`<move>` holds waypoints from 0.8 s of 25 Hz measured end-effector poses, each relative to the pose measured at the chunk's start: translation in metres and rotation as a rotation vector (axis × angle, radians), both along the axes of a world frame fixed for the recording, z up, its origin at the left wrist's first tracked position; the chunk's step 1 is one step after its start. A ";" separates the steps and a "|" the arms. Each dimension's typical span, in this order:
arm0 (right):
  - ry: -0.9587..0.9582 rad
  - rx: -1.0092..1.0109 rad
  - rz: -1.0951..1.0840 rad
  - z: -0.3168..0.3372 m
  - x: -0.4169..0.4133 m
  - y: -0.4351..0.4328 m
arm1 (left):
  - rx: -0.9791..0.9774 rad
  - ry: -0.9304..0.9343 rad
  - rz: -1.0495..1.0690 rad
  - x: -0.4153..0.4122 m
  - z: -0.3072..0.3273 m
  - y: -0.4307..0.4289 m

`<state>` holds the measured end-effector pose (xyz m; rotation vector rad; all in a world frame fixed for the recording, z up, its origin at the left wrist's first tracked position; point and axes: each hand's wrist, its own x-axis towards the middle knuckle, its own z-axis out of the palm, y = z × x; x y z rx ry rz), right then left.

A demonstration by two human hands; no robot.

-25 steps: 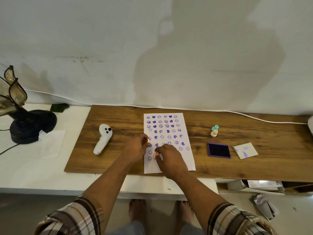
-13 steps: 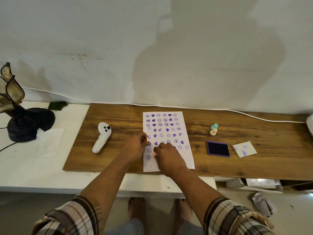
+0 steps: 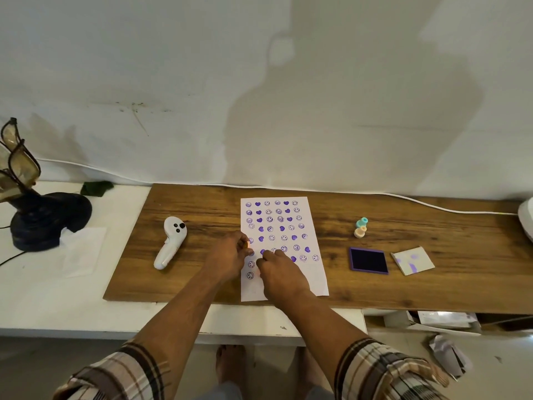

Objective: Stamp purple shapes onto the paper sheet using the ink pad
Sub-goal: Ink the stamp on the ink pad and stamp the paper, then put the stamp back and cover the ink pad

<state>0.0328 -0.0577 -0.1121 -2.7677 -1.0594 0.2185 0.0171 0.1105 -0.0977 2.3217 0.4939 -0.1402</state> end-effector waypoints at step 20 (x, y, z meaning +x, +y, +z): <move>1.109 1.584 -0.871 0.094 0.038 -0.054 | -0.682 -0.281 0.257 0.023 0.085 -0.038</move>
